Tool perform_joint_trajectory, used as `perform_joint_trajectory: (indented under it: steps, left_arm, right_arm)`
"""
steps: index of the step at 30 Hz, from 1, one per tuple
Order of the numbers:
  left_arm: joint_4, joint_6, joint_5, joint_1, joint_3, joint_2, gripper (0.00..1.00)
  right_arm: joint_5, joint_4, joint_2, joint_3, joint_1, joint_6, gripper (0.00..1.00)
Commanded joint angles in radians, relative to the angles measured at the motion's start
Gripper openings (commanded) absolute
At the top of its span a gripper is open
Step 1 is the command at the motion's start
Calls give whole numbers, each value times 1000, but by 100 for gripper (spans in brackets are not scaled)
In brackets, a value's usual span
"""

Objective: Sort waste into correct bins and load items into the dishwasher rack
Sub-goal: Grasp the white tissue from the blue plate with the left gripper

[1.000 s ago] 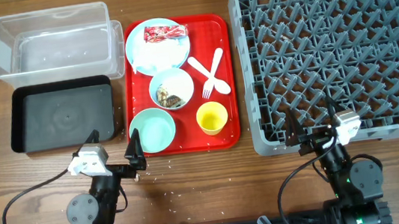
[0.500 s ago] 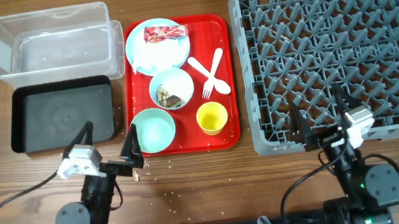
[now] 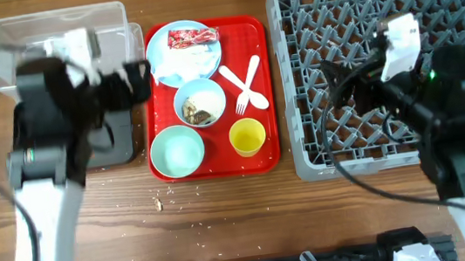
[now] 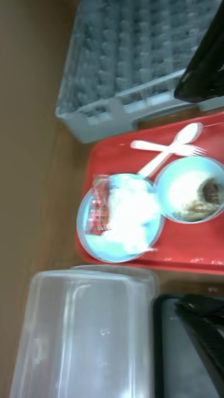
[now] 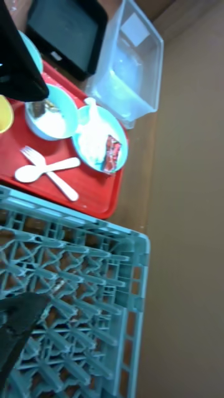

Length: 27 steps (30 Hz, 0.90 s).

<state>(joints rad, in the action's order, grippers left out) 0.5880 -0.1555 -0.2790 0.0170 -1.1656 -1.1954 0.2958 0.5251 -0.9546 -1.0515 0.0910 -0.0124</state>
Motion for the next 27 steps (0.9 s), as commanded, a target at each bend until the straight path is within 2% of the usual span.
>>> perform_joint_trajectory:
  steps: [1,4,6,8,10,12,15,17,19,27]
  left_arm:
    - [175,51,-8,48,-308,-278,100]
    - [340,82,39,83,-567,-541,100]
    - [415,88,39,98,-671,-676,100]
    - [402,104,33,116,-692,-790,100]
    - [357,103,33,118,-692,-884,100]
    - [323,116,29,124,-691,-929,100]
    - [249,226,59,156,-691,-954,100]
    - [211,227,163,185,-690,-974,100]
    - [188,227,204,204,-690,-1003,100]
    - [162,227,210,224,-689,-1151,100]
  right_arm:
    - [19,127,-115,-132,4,12,100]
    - [21,211,-183,-143,4,12,100]
    - [21,224,-225,-142,4,11,100]
    - [21,237,-274,-141,4,-8,100]
    - [21,263,-325,-139,4,-126,100]
    - [21,278,-350,-139,4,-121,100]
    - [21,280,-368,-139,4,-121,100]
    - [21,282,-369,-138,4,-121,100]
    - [20,283,-370,-138,4,-119,99]
    - [17,288,-373,-138,4,-119,100]
